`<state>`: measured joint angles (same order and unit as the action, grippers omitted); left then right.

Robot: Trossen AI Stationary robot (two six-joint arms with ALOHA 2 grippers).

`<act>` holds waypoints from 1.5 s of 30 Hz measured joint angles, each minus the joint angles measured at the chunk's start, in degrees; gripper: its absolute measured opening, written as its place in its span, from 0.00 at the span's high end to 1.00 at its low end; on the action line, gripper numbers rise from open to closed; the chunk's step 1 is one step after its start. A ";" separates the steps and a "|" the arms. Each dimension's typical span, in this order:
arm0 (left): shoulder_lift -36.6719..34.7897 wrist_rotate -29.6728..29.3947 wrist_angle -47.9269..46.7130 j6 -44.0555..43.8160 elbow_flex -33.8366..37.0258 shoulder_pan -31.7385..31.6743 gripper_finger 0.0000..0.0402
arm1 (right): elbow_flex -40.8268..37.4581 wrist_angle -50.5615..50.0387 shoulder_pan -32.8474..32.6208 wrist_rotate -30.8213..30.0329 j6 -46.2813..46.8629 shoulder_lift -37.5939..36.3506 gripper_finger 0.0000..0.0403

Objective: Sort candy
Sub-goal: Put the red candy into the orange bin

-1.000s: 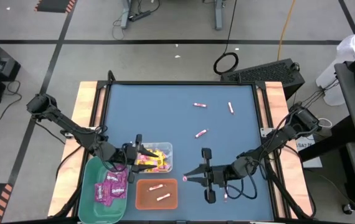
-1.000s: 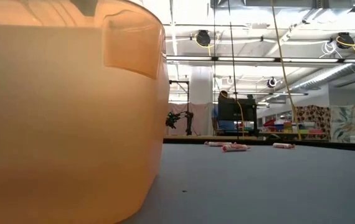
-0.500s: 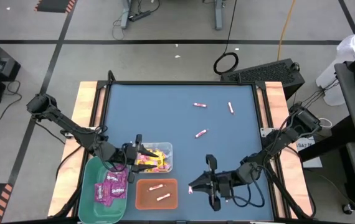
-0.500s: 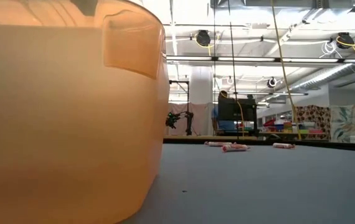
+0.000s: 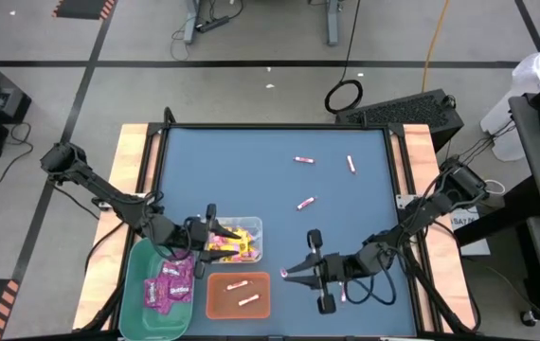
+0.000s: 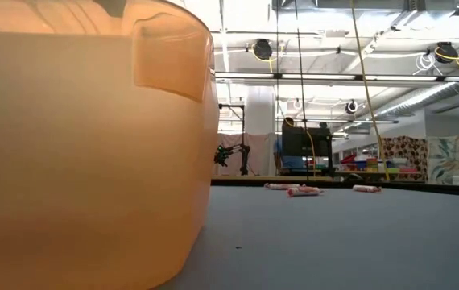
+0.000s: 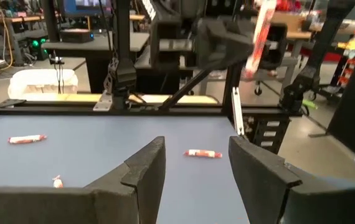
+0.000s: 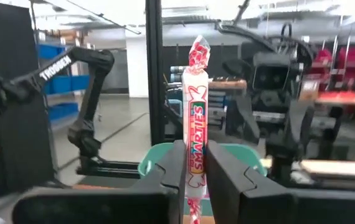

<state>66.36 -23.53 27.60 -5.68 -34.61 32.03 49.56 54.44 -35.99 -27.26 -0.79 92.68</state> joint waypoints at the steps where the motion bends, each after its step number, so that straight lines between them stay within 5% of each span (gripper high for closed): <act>1: 0.01 0.00 0.68 -0.01 0.00 0.00 0.55 | 0.00 -0.20 0.20 0.15 1.68 0.00 0.90; 14: 3.66 0.42 10.50 0.17 -0.02 0.47 0.55 | 0.25 -4.37 3.32 0.10 8.25 1.03 0.90; 23: 9.59 2.37 21.06 4.02 -0.07 0.46 0.54 | 7.64 -4.58 6.13 0.03 6.06 8.29 0.90; 35: 10.18 4.42 22.61 4.62 -0.07 0.40 0.41 | 12.90 -4.51 9.61 0.08 5.93 13.75 0.90; 45: 12.04 3.43 23.11 4.55 -0.09 -1.56 0.45 | 12.87 -4.59 10.91 0.06 6.09 14.19 0.90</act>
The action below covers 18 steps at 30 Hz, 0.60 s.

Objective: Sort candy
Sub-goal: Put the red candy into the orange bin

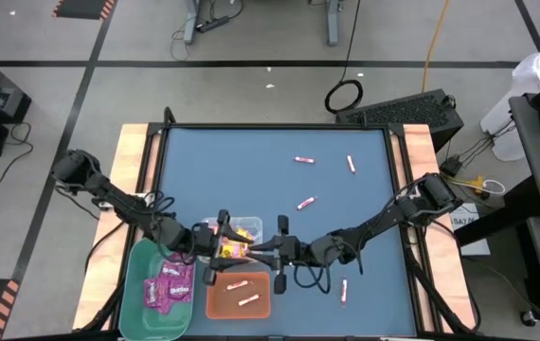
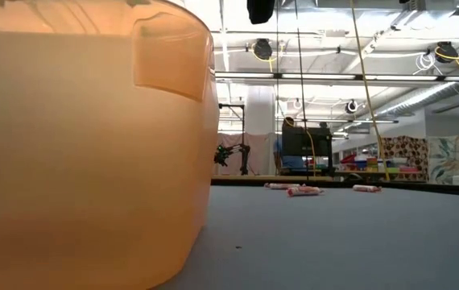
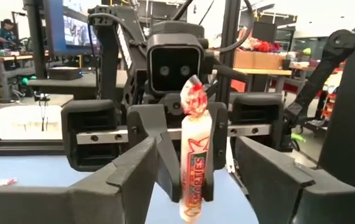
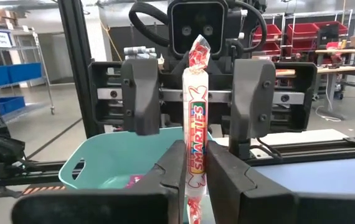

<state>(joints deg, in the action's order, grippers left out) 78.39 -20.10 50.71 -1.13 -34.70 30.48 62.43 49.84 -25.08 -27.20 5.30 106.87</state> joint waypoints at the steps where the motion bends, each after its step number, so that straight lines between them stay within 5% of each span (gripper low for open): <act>1: 0.16 0.00 0.18 0.02 0.00 -0.16 0.46 | 0.00 0.02 0.02 0.00 0.00 0.00 0.90; 18: 0.15 4.15 0.72 1.52 0.00 -0.56 0.88 | 0.00 -0.12 -0.07 0.47 0.00 0.00 0.88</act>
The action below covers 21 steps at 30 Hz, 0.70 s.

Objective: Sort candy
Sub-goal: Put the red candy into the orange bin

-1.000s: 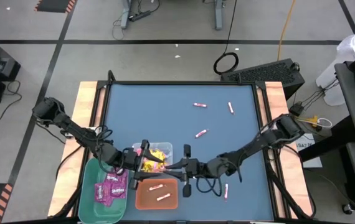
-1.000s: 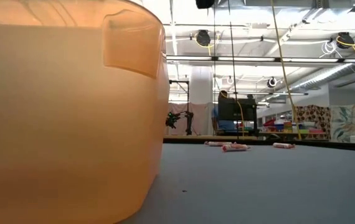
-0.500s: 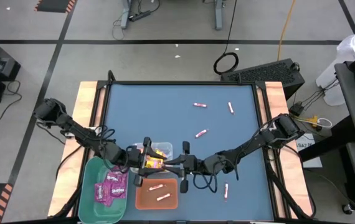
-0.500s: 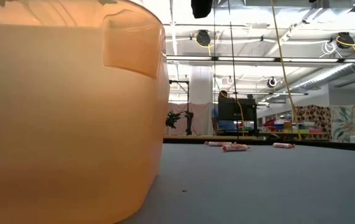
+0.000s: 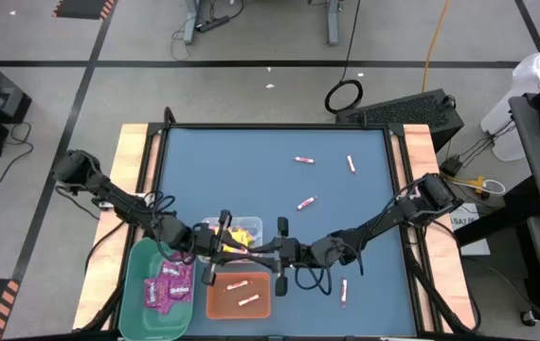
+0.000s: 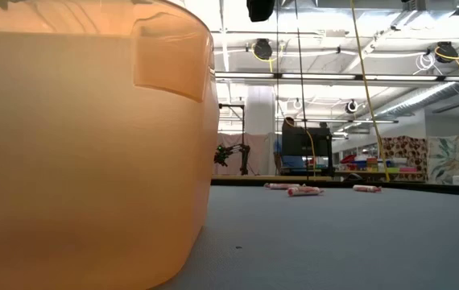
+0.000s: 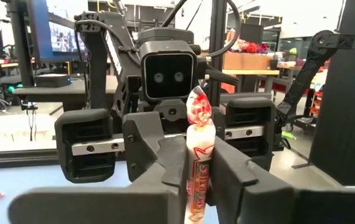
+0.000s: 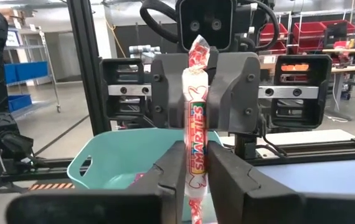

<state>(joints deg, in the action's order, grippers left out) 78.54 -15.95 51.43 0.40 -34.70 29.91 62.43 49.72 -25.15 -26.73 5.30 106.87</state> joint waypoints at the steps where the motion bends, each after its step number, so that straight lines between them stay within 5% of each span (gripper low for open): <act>1: 0.00 0.08 -0.25 -0.01 0.00 0.00 0.89 | 0.00 -0.34 0.00 0.01 -0.02 0.00 0.86; 14: -4.11 1.27 -9.15 -4.71 0.04 3.30 0.86 | -0.04 -10.52 -1.70 -3.73 3.05 -1.12 0.55; 21: -4.70 1.23 -15.25 -9.45 0.04 6.95 0.86 | -0.04 -26.07 -4.44 -3.39 12.29 -4.45 0.50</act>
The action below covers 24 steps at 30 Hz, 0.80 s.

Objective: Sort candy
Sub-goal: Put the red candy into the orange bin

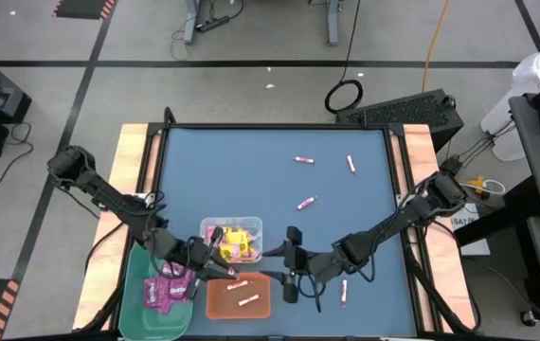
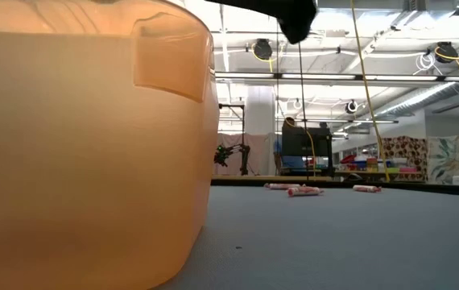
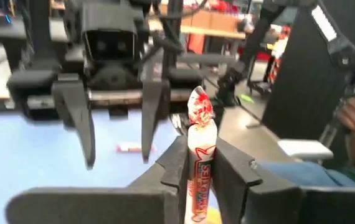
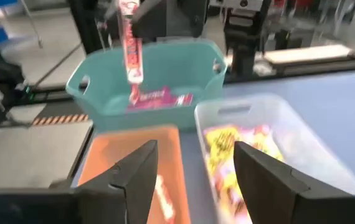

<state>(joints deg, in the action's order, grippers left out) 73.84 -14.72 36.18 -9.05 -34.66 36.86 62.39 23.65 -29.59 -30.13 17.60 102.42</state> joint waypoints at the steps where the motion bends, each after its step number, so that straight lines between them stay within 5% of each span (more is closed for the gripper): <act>1: 0.07 0.00 -1.18 -1.40 -0.02 0.39 0.86 | 0.00 -1.53 -0.52 0.02 0.95 -0.37 0.50; 11: 8.86 -0.39 -6.86 -12.55 0.01 3.74 0.85 | 0.00 -7.07 -3.69 0.17 2.30 -0.56 0.53; 24: 18.47 -0.42 -6.64 -14.83 0.01 3.63 0.85 | 0.00 -6.83 -3.69 -0.07 2.96 -0.56 0.54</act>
<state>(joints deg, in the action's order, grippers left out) 92.31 -15.14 29.54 -23.88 -34.65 40.49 62.39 16.82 -33.28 -30.20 20.56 101.86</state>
